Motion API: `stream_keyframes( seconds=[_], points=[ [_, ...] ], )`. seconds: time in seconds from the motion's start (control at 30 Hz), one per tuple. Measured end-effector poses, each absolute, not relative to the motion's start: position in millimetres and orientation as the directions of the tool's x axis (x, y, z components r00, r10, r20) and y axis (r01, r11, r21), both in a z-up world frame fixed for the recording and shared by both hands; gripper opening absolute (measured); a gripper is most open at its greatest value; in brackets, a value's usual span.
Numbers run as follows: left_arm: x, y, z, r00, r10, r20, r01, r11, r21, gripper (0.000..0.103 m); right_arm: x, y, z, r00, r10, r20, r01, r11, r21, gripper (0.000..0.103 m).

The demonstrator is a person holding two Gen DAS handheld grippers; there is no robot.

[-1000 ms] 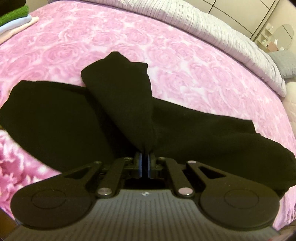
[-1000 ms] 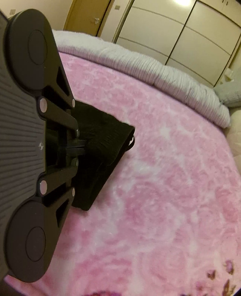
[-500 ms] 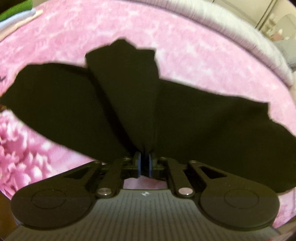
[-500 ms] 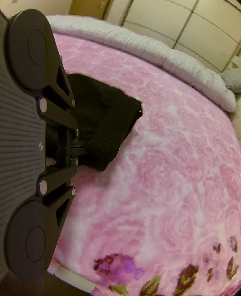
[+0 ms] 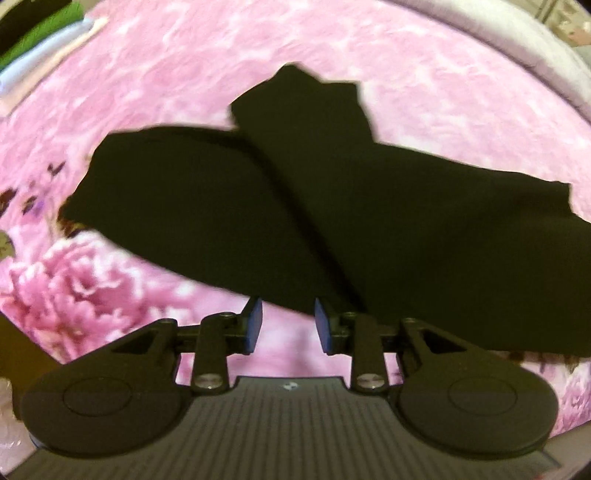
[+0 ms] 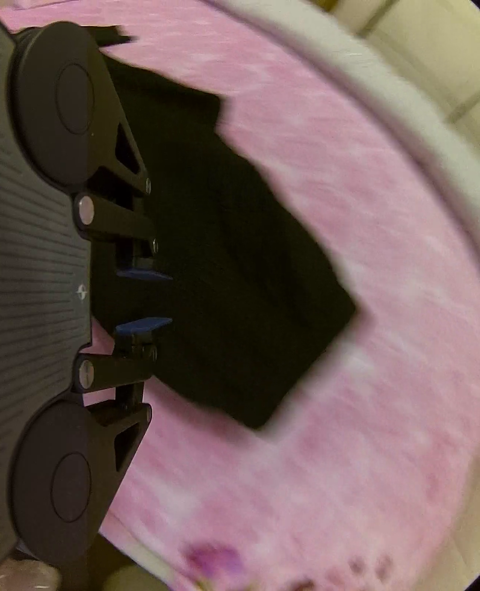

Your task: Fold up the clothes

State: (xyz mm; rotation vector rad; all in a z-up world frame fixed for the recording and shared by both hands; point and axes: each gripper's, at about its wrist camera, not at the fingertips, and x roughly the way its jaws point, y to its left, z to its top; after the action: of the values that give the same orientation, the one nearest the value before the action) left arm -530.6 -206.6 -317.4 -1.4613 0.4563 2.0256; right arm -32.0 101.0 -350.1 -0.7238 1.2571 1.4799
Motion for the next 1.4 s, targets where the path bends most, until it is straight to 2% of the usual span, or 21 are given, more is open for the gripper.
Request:
stream_keyframes(
  seconds=[0.23, 0.3, 0.37, 0.43, 0.5, 0.53, 0.6, 0.67, 0.73, 0.83, 0.87, 0.9, 0.97, 1.07, 1.13, 1.17, 1.2, 1.23, 1.27, 1.3, 1.4],
  points=[
    [-609, -220, -347, -0.164, 0.206, -0.965, -0.656, -0.753, -0.049, 0.027, -174, 88, -350, -0.499, 0.198, -0.843, -0.865, -0.160, 0.475, 0.027],
    [-636, -226, -353, -0.158, 0.203, -0.966, -0.663, -0.747, -0.048, 0.037, -220, 82, -355, -0.550, 0.148, -0.822, -0.831, -0.190, 0.522, 0.031],
    [-661, -235, -361, -0.143, 0.215, -0.966, -0.671, -0.739, -0.065, 0.040, -267, 76, -360, -0.599, 0.098, -0.795, -0.792, -0.216, 0.571, 0.034],
    [-683, -246, -366, -0.112, 0.252, -0.961, -0.671, -0.733, -0.114, 0.035, -315, 70, -367, -0.641, 0.057, -0.765, -0.752, -0.246, 0.612, 0.036],
    [-700, -254, -360, -0.110, 0.267, -0.957, -0.659, -0.740, -0.130, 0.019, -358, 65, -374, -0.666, 0.027, -0.745, -0.723, -0.268, 0.636, 0.039],
    [-706, -258, -354, -0.124, 0.263, -0.957, -0.654, -0.747, -0.121, 0.020, -377, 65, -377, -0.678, 0.019, -0.735, -0.710, -0.276, 0.648, 0.039],
    [-719, -271, -339, -0.175, 0.280, -0.944, -0.632, -0.767, -0.110, 0.041, -411, 66, -381, -0.699, 0.012, -0.715, -0.689, -0.276, 0.670, 0.039],
    [-733, -283, -333, -0.189, 0.277, -0.942, -0.613, -0.783, -0.107, 0.040, -430, 69, -386, -0.718, 0.006, -0.696, -0.673, -0.257, 0.693, 0.040],
    [-743, -293, -334, -0.173, 0.271, -0.947, -0.606, -0.787, -0.115, 0.040, -446, 69, -399, -0.717, -0.012, -0.697, -0.680, -0.211, 0.703, 0.046],
    [-751, -306, -340, -0.153, 0.250, -0.956, -0.588, -0.800, -0.115, 0.040, -462, 68, -424, -0.703, -0.052, -0.709, -0.700, -0.124, 0.703, 0.046],
    [-753, -312, -341, -0.147, 0.248, -0.958, -0.573, -0.810, -0.122, 0.039, -467, 68, -429, -0.704, -0.055, -0.708, -0.701, -0.108, 0.705, 0.036],
    [-755, -319, -342, -0.138, 0.248, -0.959, -0.554, -0.822, -0.133, 0.039, -469, 67, -431, -0.708, -0.056, -0.704, -0.697, -0.102, 0.710, 0.012],
    [-755, -333, -340, -0.128, 0.256, -0.958, -0.520, -0.840, -0.155, 0.039, -478, 63, -424, -0.711, -0.035, -0.702, -0.691, -0.147, 0.707, 0.009],
    [-757, -350, -334, -0.119, 0.269, -0.956, -0.473, -0.862, -0.184, 0.039, -511, 35, -377, -0.735, -0.020, -0.678, -0.596, -0.457, 0.660, 0.009],
    [-759, -359, -330, -0.117, 0.283, -0.952, -0.440, -0.874, -0.206, 0.039, -536, 1, -348, -0.754, -0.083, -0.652, -0.467, -0.629, 0.621, 0.009],
    [-760, -364, -328, -0.116, 0.291, -0.950, -0.423, -0.879, -0.218, 0.039, -547, -17, -341, -0.755, -0.135, -0.642, -0.411, -0.665, 0.623, 0.010],
    [-760, -367, -327, -0.112, 0.301, -0.947, -0.408, -0.883, -0.232, 0.039, -557, -36, -337, -0.747, -0.187, -0.639, -0.361, -0.693, 0.624, 0.022],
    [-761, -370, -325, -0.109, 0.312, -0.944, -0.393, -0.886, -0.247, 0.039, -564, -54, -338, -0.721, -0.232, -0.652, -0.335, -0.707, 0.622, 0.027],
    [-760, -372, -324, -0.107, 0.327, -0.939, -0.384, -0.885, -0.265, 0.039, -570, -71, -340, -0.691, -0.259, -0.675, -0.323, -0.724, 0.609, 0.049],
    [-760, -374, -322, -0.104, 0.342, -0.934, -0.375, -0.883, -0.282, 0.039, -571, -87, -345, -0.661, -0.274, -0.699, -0.323, -0.736, 0.595, 0.059],
    [-755, -376, -318, -0.086, 0.411, -0.908, -0.355, -0.864, -0.357, 0.039, -562, -116, -359, -0.574, -0.309, -0.759, -0.368, -0.730, 0.576, 0.056]
  ],
)
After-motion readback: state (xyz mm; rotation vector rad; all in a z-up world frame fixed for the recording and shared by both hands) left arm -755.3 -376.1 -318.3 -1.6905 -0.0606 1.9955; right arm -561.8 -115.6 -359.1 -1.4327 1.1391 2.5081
